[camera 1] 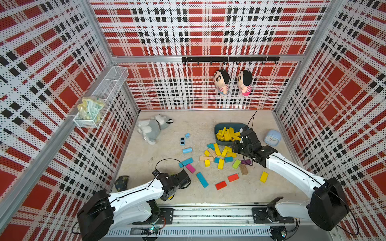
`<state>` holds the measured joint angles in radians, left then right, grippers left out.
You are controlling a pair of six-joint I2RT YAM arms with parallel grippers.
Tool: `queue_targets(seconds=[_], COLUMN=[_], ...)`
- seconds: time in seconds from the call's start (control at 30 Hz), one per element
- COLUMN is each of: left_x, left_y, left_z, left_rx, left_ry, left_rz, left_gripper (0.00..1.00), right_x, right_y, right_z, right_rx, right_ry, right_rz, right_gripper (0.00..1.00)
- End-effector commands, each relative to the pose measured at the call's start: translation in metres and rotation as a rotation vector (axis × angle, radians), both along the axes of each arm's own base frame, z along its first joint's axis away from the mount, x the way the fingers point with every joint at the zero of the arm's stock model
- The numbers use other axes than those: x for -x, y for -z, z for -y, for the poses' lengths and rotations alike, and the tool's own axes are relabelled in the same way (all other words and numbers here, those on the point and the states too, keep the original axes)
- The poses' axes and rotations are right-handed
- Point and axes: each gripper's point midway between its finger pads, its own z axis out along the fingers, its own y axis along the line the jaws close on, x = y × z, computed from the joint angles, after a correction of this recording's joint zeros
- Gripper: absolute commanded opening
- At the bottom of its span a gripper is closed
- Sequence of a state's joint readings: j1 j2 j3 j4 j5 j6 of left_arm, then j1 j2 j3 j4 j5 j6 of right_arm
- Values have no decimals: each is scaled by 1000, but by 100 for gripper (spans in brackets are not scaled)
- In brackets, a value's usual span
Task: Pick out the yellow building blocks
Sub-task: Pick up the building block from the center of the board.
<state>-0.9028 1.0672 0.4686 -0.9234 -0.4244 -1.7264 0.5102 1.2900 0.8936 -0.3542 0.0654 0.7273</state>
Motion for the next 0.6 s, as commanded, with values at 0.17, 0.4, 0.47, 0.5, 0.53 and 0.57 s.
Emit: queue_targets(seconds=[0.17,0.4,0.47,0.5,0.53,0.57], left_x=[-9,-18,-21,-23,-24,-25], left_y=[7,12,12,12,13,14], left_z=[3,13,18,19,21,22], left_rx=[31,11,11,10,10,10], left_ry=[-13,37,54,62,72,78], left_rz=[12,-16,-17,-18,-18,-20], left_gripper=[58,50,48,47,46,44], right_x=[2,3,3,3,3,2], right_y=[-2,-1,0,0,0,0], right_z=[1,2,1,0,0,0], right_rx=[-12,-8,-7,-8,-6,-7], right_ry=[4,3,-1,-2,-4,-4], right_rz=[-3,-3,-8,-9,-9,-9], right_gripper=[34,33,33,33,32,32])
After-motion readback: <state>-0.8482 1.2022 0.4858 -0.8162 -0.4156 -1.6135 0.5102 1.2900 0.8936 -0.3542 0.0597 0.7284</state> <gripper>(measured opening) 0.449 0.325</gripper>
